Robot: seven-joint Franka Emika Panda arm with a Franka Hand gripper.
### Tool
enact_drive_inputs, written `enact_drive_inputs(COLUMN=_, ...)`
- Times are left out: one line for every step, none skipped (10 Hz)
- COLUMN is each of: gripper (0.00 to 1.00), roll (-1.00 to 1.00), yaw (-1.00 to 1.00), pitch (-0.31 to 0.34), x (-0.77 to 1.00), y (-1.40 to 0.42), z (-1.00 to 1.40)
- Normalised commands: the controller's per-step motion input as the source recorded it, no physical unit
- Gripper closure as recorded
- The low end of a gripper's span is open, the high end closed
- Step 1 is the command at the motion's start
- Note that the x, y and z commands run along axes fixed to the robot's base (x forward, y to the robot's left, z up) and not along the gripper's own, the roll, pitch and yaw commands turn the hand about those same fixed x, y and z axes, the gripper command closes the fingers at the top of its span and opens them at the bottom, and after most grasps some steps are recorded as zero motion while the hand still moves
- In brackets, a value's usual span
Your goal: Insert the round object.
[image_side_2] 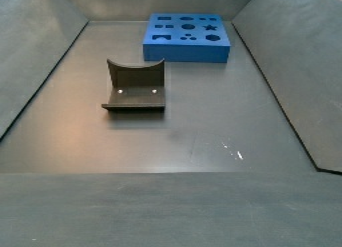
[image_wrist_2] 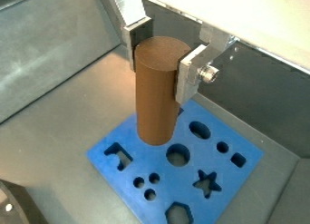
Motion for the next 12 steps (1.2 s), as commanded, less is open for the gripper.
enact_drive_inputs(gripper=1.0, roll=-0.03, yaw=-0.07, pitch=0.0, x=-0.35, y=0.0, z=-1.0)
enact_drive_inputs(gripper=1.0, roll=0.0, yaw=-0.08, pitch=0.0, x=-0.33, y=0.0, z=-1.0)
enact_drive_inputs(gripper=1.0, roll=0.0, yaw=-0.07, pitch=0.0, x=-0.26, y=-0.08, z=-1.0)
enact_drive_inputs(gripper=1.0, roll=-0.08, yaw=-0.09, pitch=0.0, x=-0.14, y=-0.17, z=-0.97)
enact_drive_inputs(gripper=1.0, roll=-0.08, yaw=-0.06, pitch=0.0, x=-0.08, y=-0.18, z=-0.97)
enact_drive_inputs(gripper=1.0, roll=-0.06, yaw=-0.06, pitch=0.0, x=-0.08, y=-0.15, z=-1.0)
enact_drive_inputs(gripper=1.0, roll=-0.05, yaw=-0.07, pitch=0.0, x=-0.03, y=-0.21, z=-1.0)
enact_drive_inputs(gripper=1.0, roll=-0.09, yaw=-0.16, pitch=0.0, x=0.09, y=-0.18, z=-0.88)
enact_drive_inputs(gripper=1.0, roll=-0.15, yaw=-0.14, pitch=0.0, x=0.13, y=-0.13, z=-0.77)
enact_drive_inputs(gripper=1.0, roll=-0.26, yaw=-0.11, pitch=0.0, x=0.01, y=-0.07, z=-0.57)
enact_drive_inputs(gripper=1.0, roll=-0.32, yaw=-0.09, pitch=0.0, x=0.0, y=-0.02, z=-0.45)
enact_drive_inputs(gripper=1.0, roll=-0.36, yaw=-0.07, pitch=0.0, x=0.03, y=-0.02, z=-0.34)
